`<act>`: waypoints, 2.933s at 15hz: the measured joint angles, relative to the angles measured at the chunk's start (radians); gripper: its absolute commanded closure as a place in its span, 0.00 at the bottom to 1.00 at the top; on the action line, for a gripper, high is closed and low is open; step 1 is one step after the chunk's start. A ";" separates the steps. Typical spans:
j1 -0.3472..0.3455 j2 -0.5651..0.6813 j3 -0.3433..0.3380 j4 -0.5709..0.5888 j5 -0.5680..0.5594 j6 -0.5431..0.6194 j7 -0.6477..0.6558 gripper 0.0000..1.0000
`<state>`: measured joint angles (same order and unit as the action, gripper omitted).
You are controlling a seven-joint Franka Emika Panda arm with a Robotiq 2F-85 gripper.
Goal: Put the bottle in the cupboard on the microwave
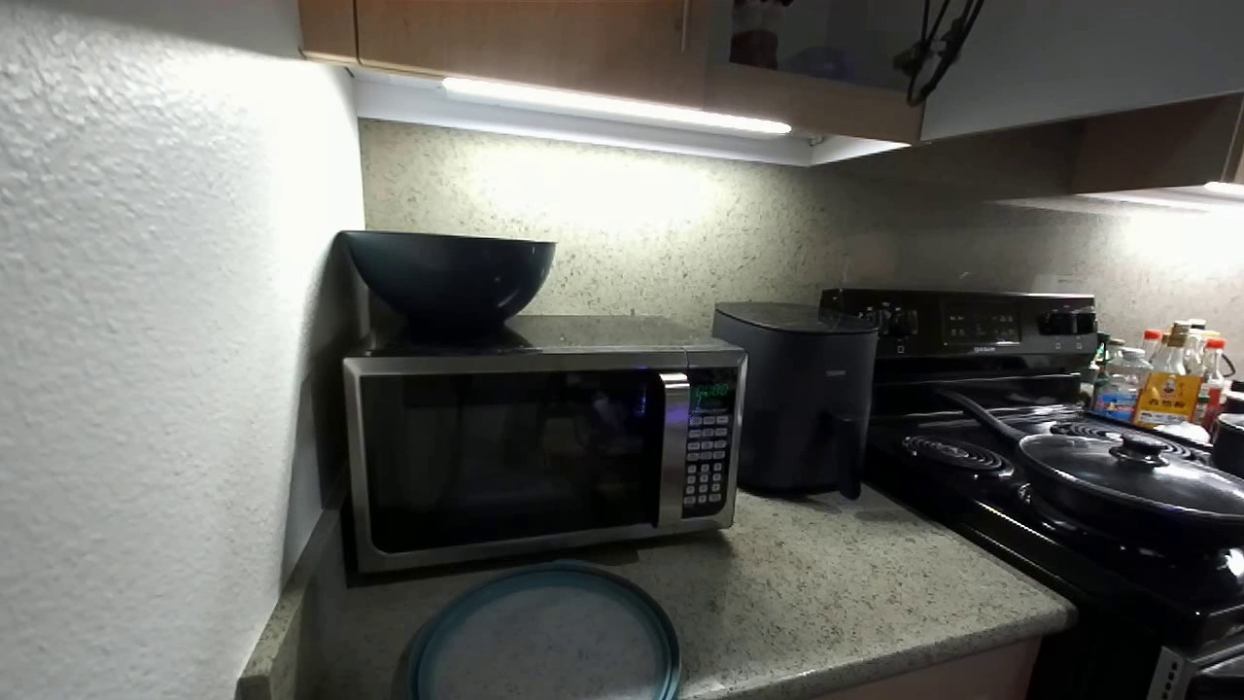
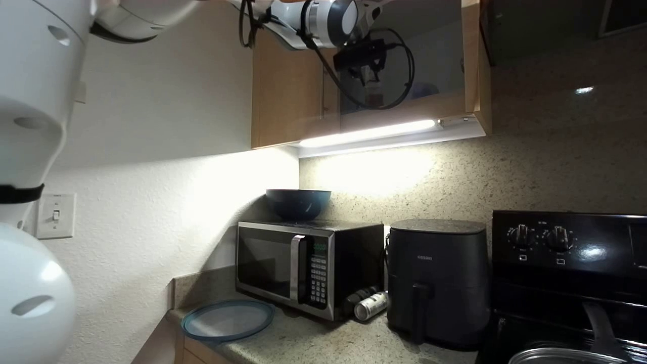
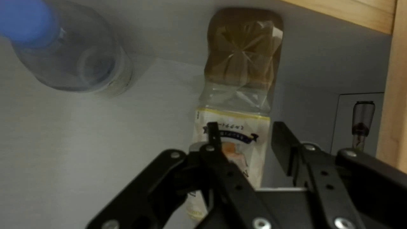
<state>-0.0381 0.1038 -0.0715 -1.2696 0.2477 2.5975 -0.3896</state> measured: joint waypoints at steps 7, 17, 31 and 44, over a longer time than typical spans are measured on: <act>0.000 0.002 -0.002 0.000 -0.003 -0.001 0.003 0.00; -0.031 0.066 -0.011 0.047 0.087 -0.005 -0.022 0.00; -0.144 0.272 0.063 0.408 0.424 -0.286 -0.281 0.33; -0.055 0.292 -0.054 0.500 0.128 -0.317 -0.092 0.74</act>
<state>-0.0931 0.3958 -0.1256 -0.7693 0.3761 2.2804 -0.4817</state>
